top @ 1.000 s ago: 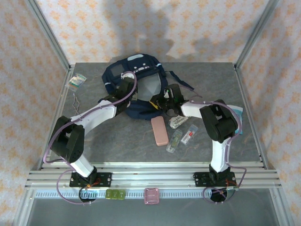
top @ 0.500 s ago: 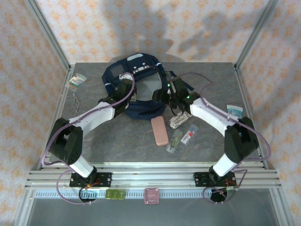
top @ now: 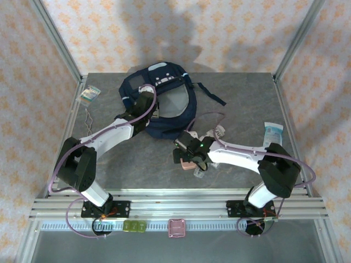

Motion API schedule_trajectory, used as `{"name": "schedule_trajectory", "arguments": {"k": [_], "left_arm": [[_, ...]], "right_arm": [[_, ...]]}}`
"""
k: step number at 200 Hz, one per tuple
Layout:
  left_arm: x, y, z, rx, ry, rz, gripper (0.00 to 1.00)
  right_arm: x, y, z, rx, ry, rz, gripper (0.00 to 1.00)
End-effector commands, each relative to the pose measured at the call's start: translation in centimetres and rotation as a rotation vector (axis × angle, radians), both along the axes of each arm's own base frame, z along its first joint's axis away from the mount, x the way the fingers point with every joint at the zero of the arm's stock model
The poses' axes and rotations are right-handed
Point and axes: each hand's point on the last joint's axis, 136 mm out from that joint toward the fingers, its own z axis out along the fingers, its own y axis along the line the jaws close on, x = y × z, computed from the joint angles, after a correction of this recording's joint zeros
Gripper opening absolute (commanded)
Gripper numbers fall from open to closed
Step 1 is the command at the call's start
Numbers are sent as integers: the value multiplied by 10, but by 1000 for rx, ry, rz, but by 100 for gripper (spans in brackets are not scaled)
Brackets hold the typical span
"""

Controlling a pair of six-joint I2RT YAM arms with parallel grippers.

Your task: Pack the student bag

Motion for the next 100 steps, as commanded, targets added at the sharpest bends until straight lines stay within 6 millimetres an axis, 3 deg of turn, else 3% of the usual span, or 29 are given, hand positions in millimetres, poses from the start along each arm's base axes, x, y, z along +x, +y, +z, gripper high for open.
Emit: {"name": "schedule_trajectory", "arguments": {"k": [1,41,78,100], "left_arm": [[9,-4,60,-111,-157,18,0],[9,-4,61,-116,-160,19,0],[8,-2,65,-113,-167,23,0],[9,0,68,-116,-174,28,0]], "right_arm": [[-6,-5,-20,-67,4,-9,98],[-15,-4,-44,-114,42,12,86],[-12,-4,-39,-119,25,22,59],[-14,-8,-25,-107,11,32,50]]}}
